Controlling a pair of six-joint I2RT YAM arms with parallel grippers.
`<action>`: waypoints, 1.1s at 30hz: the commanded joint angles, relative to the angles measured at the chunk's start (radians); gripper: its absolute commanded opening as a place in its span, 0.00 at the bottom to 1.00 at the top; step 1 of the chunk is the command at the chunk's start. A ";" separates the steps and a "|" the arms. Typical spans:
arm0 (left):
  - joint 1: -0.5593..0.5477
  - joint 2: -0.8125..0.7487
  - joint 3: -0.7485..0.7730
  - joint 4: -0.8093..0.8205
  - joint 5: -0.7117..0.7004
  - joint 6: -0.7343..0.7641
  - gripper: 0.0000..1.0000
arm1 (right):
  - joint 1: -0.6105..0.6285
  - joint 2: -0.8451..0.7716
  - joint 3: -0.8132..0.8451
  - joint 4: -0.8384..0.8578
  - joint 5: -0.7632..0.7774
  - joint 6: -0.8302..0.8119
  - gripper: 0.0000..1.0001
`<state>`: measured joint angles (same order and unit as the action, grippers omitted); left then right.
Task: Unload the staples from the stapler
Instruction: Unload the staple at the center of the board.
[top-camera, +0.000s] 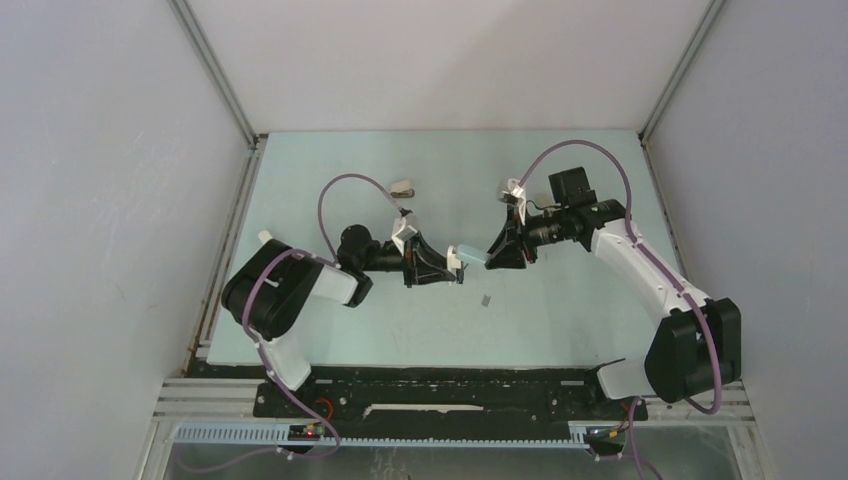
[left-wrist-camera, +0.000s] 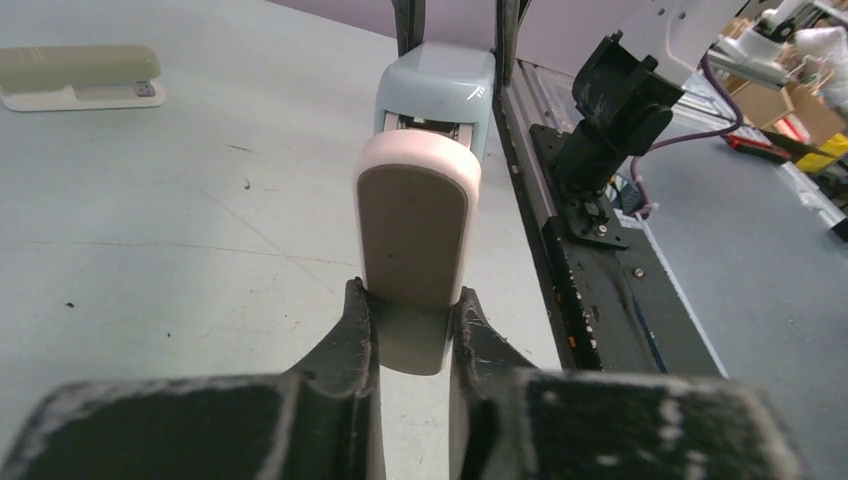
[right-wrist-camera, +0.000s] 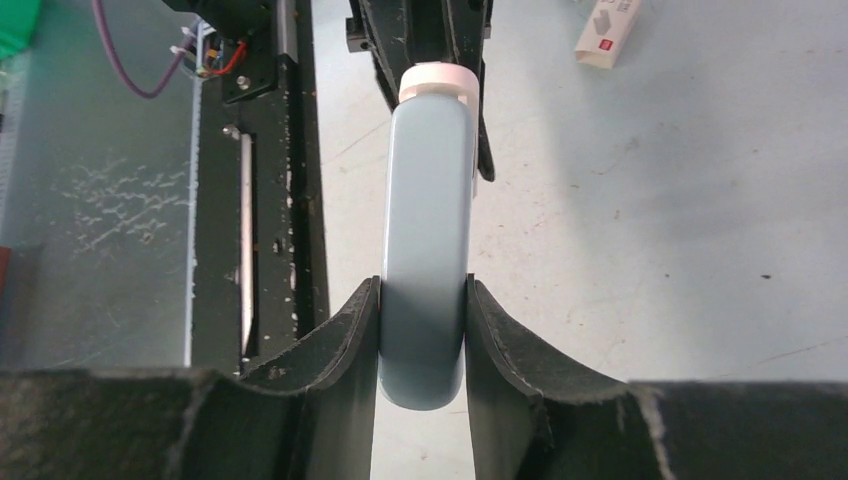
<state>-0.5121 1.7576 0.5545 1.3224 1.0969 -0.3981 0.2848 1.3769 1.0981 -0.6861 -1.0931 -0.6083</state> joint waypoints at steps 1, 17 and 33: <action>0.022 0.008 0.070 0.044 0.029 -0.077 0.00 | -0.012 0.032 0.046 -0.044 0.078 -0.103 0.00; -0.019 -0.164 0.312 -1.046 -0.255 0.458 0.00 | 0.061 0.136 0.047 0.169 0.234 0.018 0.00; -0.051 -0.113 0.540 -1.558 -0.548 0.734 0.00 | -0.019 0.217 0.047 0.217 0.304 -0.149 0.00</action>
<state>-0.5507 1.6363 0.9825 -0.0742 0.6720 0.2382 0.2752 1.5791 1.1213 -0.5148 -0.8257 -0.7170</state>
